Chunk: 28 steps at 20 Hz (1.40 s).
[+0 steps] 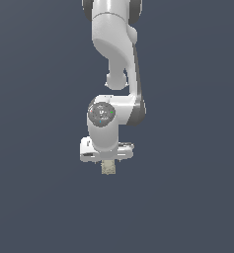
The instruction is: Pick up the object and move it to a goal position.
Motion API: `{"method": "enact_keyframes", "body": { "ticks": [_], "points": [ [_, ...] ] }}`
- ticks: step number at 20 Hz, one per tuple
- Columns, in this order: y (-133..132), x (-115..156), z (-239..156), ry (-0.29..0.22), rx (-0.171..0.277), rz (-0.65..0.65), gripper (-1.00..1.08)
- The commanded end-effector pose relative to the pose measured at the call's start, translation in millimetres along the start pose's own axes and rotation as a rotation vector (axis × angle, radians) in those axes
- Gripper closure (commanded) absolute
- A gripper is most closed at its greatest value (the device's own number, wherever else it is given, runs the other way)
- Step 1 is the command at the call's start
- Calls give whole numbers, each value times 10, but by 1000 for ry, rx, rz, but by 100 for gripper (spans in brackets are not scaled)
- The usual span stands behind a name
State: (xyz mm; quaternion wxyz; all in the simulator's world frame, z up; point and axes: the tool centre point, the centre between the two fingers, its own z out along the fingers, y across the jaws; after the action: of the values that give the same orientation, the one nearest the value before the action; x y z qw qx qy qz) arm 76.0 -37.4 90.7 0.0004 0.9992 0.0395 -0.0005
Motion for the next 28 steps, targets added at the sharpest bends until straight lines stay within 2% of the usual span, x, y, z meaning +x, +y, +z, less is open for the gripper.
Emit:
{"method": "enact_keyframes", "body": {
  "ticks": [1,6,14,19,20,28],
  "points": [
    [0,1,1,0,0,0,-92],
    [1,0,102,0,0,0,-92],
    [1,-4,483,1,1,-1,-92],
    [3,10,510,1,1,-1,-92],
    [3,10,510,1,1,-1,108],
    [3,10,510,1,1,-1,108]
  ]
}}
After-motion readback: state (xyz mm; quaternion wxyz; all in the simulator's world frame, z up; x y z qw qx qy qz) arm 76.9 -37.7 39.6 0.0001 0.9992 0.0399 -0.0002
